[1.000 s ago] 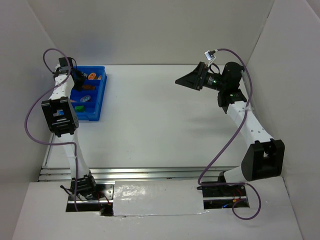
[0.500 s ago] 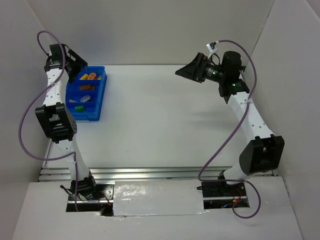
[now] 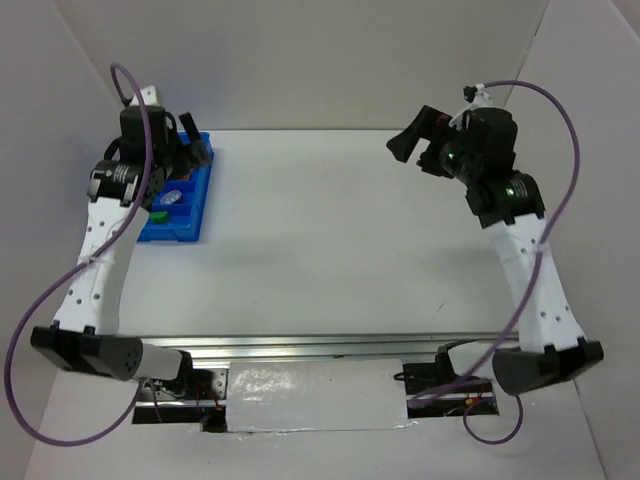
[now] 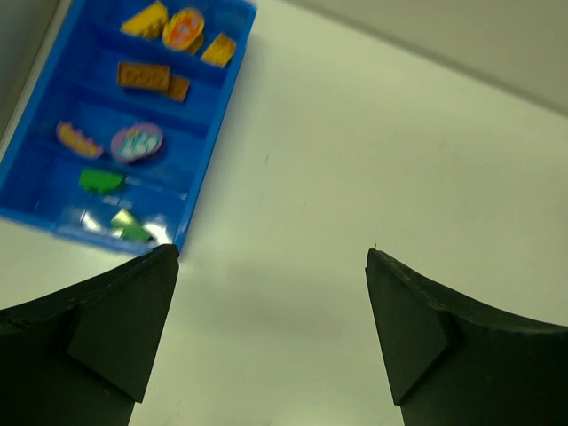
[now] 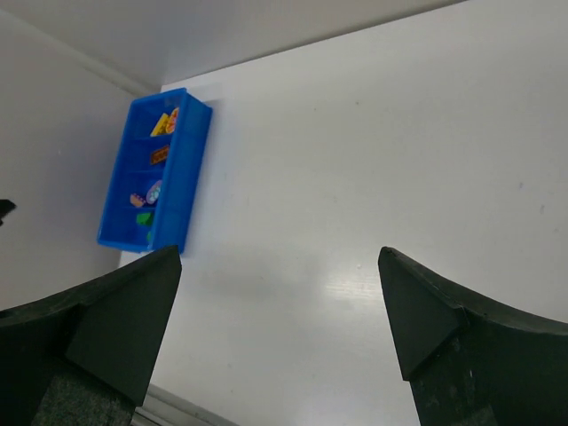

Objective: Sort the legos into containers by color

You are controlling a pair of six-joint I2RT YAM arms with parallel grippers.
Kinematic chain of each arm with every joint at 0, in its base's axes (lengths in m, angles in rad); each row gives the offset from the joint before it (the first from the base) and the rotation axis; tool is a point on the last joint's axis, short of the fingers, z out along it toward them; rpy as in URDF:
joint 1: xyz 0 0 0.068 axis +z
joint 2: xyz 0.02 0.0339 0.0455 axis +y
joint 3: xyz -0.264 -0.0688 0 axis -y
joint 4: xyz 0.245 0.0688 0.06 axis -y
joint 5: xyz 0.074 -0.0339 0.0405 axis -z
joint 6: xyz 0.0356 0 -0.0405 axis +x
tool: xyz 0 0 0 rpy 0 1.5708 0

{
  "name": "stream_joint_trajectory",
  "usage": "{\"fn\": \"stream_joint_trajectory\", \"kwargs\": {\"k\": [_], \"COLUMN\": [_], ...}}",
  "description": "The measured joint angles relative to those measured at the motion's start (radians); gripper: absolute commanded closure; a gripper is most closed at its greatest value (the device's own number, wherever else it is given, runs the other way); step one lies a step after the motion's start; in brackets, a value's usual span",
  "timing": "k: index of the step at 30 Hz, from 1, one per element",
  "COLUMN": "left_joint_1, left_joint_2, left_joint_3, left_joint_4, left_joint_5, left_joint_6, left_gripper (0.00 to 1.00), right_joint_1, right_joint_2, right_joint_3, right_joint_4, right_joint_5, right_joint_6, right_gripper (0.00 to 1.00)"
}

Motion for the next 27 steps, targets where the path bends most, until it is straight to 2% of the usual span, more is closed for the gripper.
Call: {"fn": "stream_joint_trajectory", "kwargs": {"k": [4, 6, 10, 14, 20, 27], "left_joint_1": [-0.005, -0.003, -0.002, -0.002, -0.003, -0.022], "left_joint_2": [-0.203, -0.308, -0.528, -0.698, -0.862, -0.929], "left_joint_3": [-0.231, -0.296, -0.382, -0.433, -0.498, -0.611], "left_joint_4": [-0.07, -0.101, -0.13, -0.171, -0.245, -0.278], "left_joint_5": [-0.018, -0.026, -0.043, -0.054, -0.101, -0.135], "left_joint_6": [0.023, 0.031, 0.057, 0.066, 0.062, 0.042], "left_gripper": [0.01, 0.0, 0.0, 0.0, 0.0, 0.0], "right_joint_1": [0.043, 0.045, 0.045, 0.045, 0.045, 0.045], "right_joint_2": [-0.183, -0.291, -0.554, -0.729, -0.89, -0.978], "right_joint_3": [-0.003, -0.041, -0.208, -0.275, -0.36, -0.436], "right_joint_4": [-0.106, -0.121, -0.163, -0.227, -0.294, -0.313], "right_joint_5": [0.08, 0.111, 0.164, 0.18, 0.193, 0.2], "right_joint_6": [-0.052, -0.075, -0.106, -0.124, -0.138, -0.137], "right_gripper": [0.0, 0.0, 0.0, 0.0, 0.0, 0.0]}}
